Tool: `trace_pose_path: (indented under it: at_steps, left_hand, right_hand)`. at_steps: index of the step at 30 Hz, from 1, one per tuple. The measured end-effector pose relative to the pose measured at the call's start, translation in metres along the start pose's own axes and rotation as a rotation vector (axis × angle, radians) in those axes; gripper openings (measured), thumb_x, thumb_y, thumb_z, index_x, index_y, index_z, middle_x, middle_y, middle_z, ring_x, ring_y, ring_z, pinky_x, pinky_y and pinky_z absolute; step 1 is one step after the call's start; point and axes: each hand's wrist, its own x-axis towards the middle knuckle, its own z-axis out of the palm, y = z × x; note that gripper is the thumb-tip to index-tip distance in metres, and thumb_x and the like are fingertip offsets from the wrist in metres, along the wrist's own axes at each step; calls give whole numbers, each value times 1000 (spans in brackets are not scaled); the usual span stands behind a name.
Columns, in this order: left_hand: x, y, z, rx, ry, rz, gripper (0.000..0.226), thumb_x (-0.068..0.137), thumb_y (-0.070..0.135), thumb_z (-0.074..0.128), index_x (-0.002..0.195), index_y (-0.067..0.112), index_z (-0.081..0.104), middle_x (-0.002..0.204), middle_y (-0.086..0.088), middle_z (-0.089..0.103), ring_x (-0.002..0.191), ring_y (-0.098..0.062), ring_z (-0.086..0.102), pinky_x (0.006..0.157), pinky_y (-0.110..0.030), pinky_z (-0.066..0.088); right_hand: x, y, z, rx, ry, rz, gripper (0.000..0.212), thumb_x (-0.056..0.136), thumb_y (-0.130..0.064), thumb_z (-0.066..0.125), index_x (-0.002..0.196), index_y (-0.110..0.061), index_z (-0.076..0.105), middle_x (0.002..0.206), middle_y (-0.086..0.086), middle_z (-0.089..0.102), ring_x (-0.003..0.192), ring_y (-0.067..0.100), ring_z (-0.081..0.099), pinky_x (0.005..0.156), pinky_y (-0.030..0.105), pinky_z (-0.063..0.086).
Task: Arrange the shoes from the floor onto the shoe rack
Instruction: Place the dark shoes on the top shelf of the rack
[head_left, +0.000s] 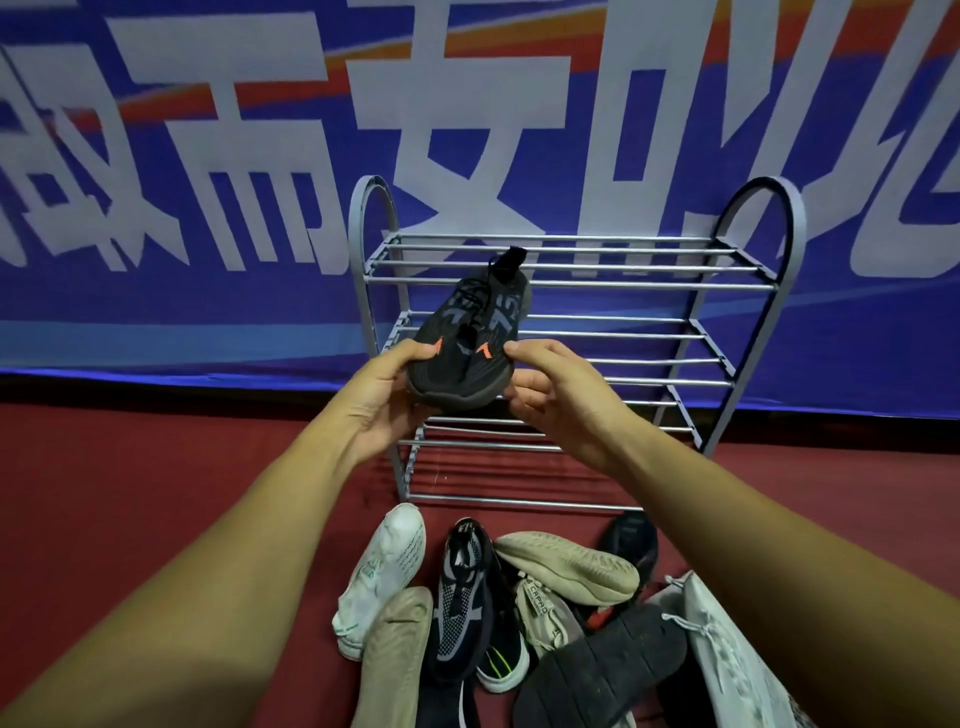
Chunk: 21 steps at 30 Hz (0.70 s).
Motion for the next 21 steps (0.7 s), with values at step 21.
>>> trace_pose_path:
  at_steps: [21]
  left_hand:
    - [24,17,-8,-6,145,109,15,84,22,74,97,13,73,86,-4,72,74,-14,60,68,-26,43]
  right_hand:
    - [25,6,25,-52,24,-29,17,93,-20,70,101,-8,63,78,7,67,64,11,55,62,21,45]
